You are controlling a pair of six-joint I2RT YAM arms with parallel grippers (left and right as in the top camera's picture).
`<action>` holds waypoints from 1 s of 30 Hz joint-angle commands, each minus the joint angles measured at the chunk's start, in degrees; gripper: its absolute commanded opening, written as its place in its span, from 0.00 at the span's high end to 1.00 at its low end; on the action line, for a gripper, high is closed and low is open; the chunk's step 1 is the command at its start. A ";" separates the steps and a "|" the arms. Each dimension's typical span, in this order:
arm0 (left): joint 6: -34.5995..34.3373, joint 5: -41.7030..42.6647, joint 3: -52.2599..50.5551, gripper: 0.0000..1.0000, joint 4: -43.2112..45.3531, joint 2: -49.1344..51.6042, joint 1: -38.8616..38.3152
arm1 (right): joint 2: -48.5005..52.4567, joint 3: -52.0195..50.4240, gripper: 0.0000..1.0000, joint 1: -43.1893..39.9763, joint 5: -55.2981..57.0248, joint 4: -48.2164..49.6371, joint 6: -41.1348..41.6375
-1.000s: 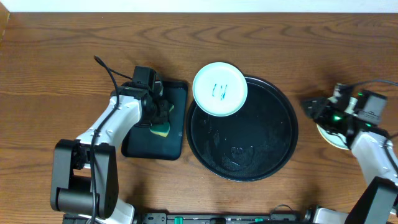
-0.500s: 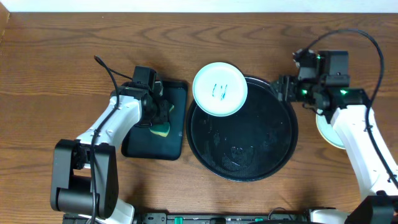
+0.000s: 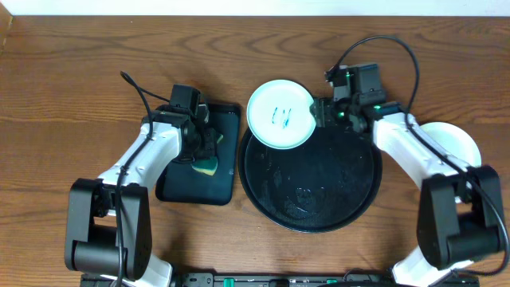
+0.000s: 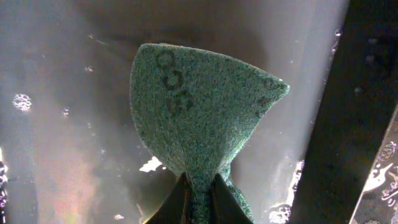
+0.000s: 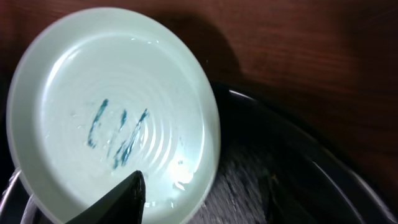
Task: Clean dirty plates on tray and stack at the side
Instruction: 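Reach the right gripper to the last pale green plate and drag it to tray center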
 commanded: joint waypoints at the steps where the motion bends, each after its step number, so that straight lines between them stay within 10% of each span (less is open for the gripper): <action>1: 0.79 -0.90 -0.48 0.91 0.00 0.26 0.09 | 3.48 0.26 0.44 0.52 1.03 3.52 5.81; 11: 0.79 -0.90 -0.48 0.91 0.02 0.26 0.09 | 9.44 0.26 0.59 1.33 0.90 6.40 9.16; 19: 0.79 -0.90 -0.48 0.91 0.02 0.26 0.09 | 7.32 0.28 0.98 0.87 -0.33 3.19 9.09; 30: 0.79 -0.90 -0.48 0.91 0.02 0.26 0.09 | -2.69 0.22 0.99 0.35 1.99 -19.76 5.64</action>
